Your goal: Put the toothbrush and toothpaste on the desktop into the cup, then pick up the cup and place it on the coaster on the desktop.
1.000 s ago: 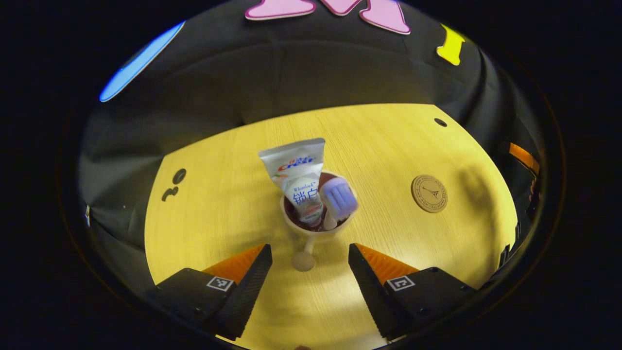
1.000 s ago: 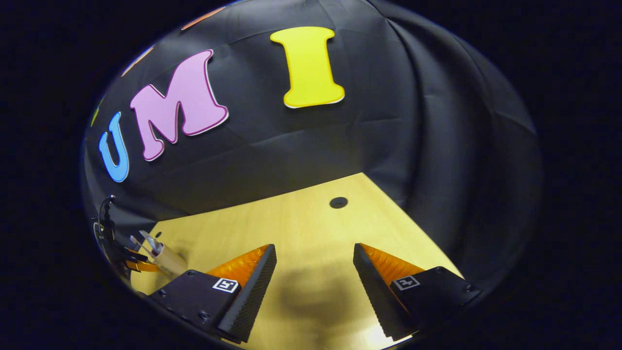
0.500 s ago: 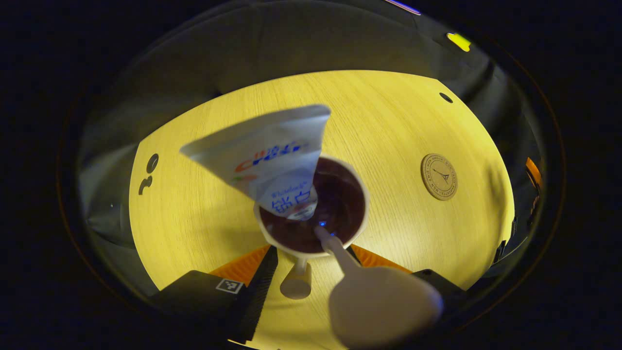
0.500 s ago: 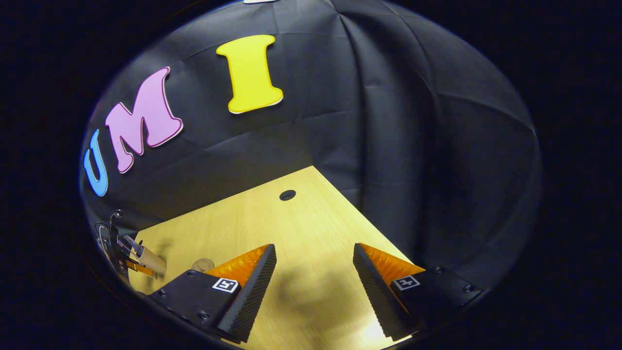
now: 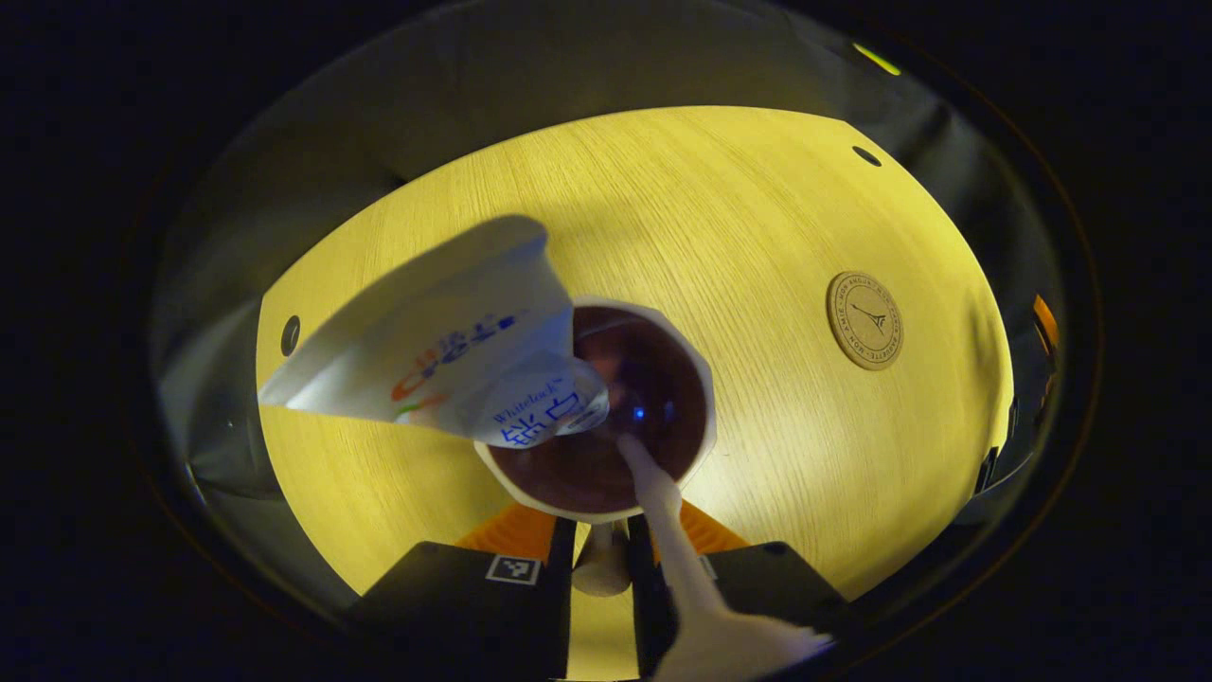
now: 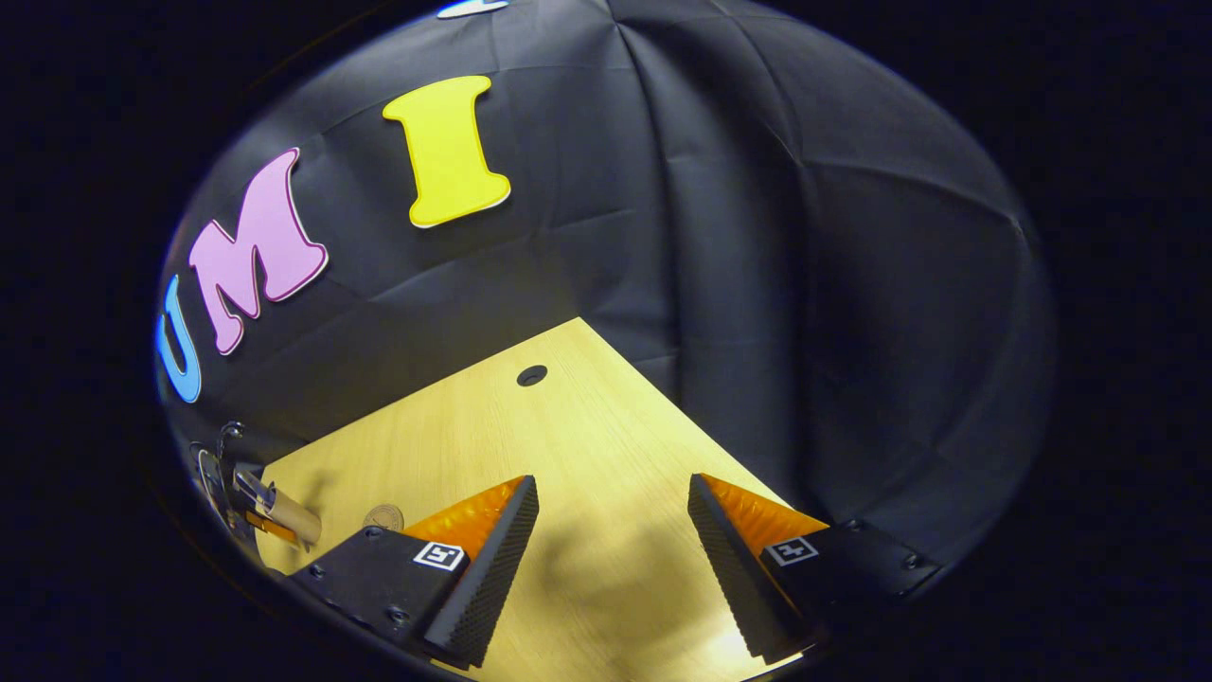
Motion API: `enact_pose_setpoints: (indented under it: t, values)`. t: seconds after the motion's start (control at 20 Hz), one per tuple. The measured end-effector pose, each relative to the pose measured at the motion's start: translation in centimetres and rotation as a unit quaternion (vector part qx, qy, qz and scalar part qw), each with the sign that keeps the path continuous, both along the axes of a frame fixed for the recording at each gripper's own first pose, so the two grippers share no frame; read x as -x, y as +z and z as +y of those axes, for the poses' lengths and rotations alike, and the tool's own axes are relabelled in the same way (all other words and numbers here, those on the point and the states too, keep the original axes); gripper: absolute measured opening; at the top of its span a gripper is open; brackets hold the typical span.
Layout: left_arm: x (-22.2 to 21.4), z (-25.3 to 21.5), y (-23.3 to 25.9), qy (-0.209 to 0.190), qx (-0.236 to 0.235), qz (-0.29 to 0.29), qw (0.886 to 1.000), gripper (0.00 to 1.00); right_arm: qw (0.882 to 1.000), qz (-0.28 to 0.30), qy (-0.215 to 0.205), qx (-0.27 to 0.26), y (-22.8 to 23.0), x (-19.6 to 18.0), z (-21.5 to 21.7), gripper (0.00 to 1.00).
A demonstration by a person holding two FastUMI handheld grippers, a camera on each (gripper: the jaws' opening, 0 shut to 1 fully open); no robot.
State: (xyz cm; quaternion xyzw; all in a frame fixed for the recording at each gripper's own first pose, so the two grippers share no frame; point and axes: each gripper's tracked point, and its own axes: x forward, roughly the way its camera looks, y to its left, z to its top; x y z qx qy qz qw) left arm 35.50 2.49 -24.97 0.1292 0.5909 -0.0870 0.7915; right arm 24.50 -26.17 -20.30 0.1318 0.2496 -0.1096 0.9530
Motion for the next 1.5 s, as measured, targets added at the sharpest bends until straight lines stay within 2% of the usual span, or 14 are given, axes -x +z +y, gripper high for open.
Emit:
enact_pose_setpoints:
  t: [0.15,0.25,0.3,0.35,0.45,0.5,0.55,0.75,0.8,1.0,1.35,1.4,1.45,1.5]
  values:
    - [0.2,-0.2,0.0,0.009,0.010,-0.006,1.000,0.34,1.000,0.000,0.008,0.000,0.2,-0.1,0.5,0.98]
    - [0.5,-0.6,-0.2,0.020,0.021,-0.011,1.000,0.27,1.000,0.000,0.013,0.000,0.3,-0.1,0.8,0.98]
    - [0.7,-0.9,-0.1,0.025,0.026,-0.014,0.999,0.20,1.000,0.000,0.016,0.001,0.3,-0.2,1.1,0.98]
    - [0.8,-1.0,-0.1,0.030,0.030,-0.018,0.999,0.23,1.000,0.001,0.020,0.001,0.4,-0.2,1.3,0.98]
    - [0.9,-1.2,0.0,0.038,0.037,-0.025,0.998,0.20,1.000,0.001,0.025,0.003,0.4,-0.1,1.6,0.98]
    - [0.8,-1.2,0.2,0.040,0.037,-0.030,0.998,0.25,1.000,0.001,0.026,0.003,0.6,-0.1,1.7,0.98]
    - [0.7,-1.3,0.5,0.039,0.033,-0.033,0.998,0.25,1.000,0.000,0.028,0.003,0.6,-0.1,1.9,0.98]
    - [0.5,-3.1,2.4,-0.007,0.021,-0.040,0.999,0.25,0.999,-0.003,0.031,0.007,1.0,0.1,2.0,0.98]
    - [0.4,-4.0,2.8,-0.018,0.023,-0.041,0.999,0.20,0.999,-0.004,0.031,0.008,1.1,0.2,1.9,0.98]
    - [0.1,-8.2,3.8,-0.065,0.032,-0.040,0.997,0.20,1.000,-0.006,0.024,0.014,1.3,1.2,1.0,0.98]
    - [-0.3,-15.3,3.3,-0.130,0.033,-0.025,0.991,0.20,1.000,-0.004,-0.012,0.001,1.6,2.7,-1.0,0.98]
    - [-0.4,-16.2,3.1,-0.138,0.032,-0.023,0.990,0.16,1.000,-0.005,-0.015,0.003,1.6,3.1,-1.5,0.98]
    - [-0.5,-17.0,2.9,-0.145,0.031,-0.021,0.989,0.20,1.000,-0.005,-0.017,0.004,1.7,3.4,-1.8,0.98]
    - [-0.5,-17.8,2.7,-0.152,0.029,-0.019,0.988,0.20,1.000,-0.005,-0.019,0.005,1.8,3.7,-2.1,0.98]
